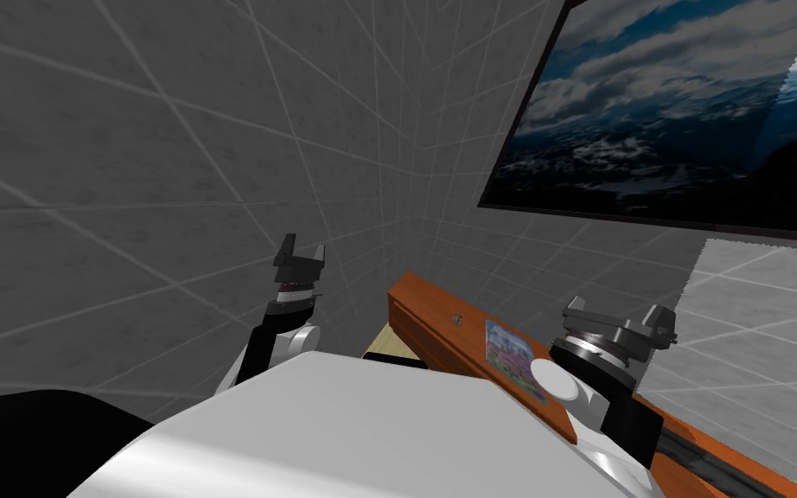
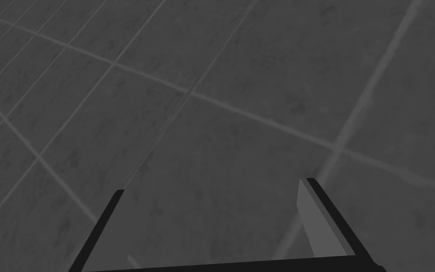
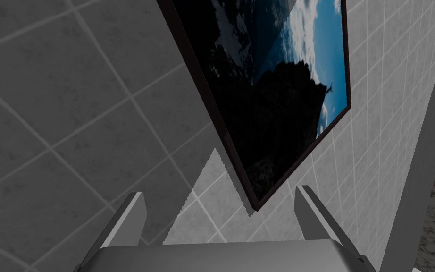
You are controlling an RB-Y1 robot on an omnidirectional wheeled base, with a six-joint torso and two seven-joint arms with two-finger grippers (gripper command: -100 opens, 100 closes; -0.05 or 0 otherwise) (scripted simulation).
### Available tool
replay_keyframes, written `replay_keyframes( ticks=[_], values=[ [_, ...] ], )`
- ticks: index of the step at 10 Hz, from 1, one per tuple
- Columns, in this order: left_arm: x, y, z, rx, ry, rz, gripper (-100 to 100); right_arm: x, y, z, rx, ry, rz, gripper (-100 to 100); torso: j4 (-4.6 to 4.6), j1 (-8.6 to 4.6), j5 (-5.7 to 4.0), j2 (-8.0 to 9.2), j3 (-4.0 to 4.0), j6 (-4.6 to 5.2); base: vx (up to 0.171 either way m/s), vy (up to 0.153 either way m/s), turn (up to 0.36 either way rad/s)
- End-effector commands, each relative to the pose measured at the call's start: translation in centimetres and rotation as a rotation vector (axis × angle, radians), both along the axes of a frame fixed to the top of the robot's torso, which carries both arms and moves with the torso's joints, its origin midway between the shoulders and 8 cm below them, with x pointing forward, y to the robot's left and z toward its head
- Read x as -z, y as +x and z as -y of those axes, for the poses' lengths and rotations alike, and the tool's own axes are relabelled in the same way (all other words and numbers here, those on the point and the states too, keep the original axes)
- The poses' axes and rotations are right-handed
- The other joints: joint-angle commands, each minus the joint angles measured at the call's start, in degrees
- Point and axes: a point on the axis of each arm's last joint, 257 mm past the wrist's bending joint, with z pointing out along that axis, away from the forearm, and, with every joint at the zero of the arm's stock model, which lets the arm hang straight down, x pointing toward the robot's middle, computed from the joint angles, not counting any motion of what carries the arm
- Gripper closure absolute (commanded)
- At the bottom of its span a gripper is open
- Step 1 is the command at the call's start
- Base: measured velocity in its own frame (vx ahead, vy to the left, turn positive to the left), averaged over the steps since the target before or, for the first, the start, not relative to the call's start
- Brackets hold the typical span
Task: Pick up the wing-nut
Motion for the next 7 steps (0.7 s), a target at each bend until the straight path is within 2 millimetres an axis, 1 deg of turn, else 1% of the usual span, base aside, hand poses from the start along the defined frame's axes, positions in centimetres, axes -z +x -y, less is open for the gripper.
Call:
replay_keyframes(
  ticks=[1,2,3,4,6,7],
  values=[
    [0.0,0.0,0.0,0.0,0.0,0.0,0,0.4,-0.5,1.0,0.006,0.038,0.015,-100,0.0,0.0,0.0,0.0,0.0,0.0,-0.006,-0.024,-0.001],
    [0.0,0.0,0.0,0.0,0.0,0.0,0,0.5,-0.6,1.1,0.005,0.05,0.02,-100,-0.01,0.02,0.0,-0.03,-0.02,0.04,0.001,-0.006,-0.038],
    [0.0,0.0,0.0,0.0,0.0,0.0,0,1.1,-1.5,3.7,0.072,0.044,-0.011,-100,-0.01,0.08,0.02,-0.06,-0.03,0.03,-0.013,-0.018,0.36],
    [0.0,0.0,0.0,0.0,0.0,0.0,0,1.3,-1.7,4.0,0.07,0.066,-0.001,-100,-0.01,0.03,0.01,-0.05,-0.03,-0.05,-0.022,-0.037,0.195],
    [0.0,0.0,0.0,0.0,0.0,0.0,0,1.8,-1.9,4.6,0.065,0.115,0.022,-100,0.0,0.03,0.0,-0.01,-0.01,0.04,-0.014,-0.014,-0.028],
    [0.0,0.0,0.0,0.0,0.0,0.0,0,2.1,-3.1,7.0,0.133,0.108,-0.004,-100,-0.01,0.09,0.02,-0.03,-0.02,0.04,-0.031,-0.024,0.312]
  ],
)
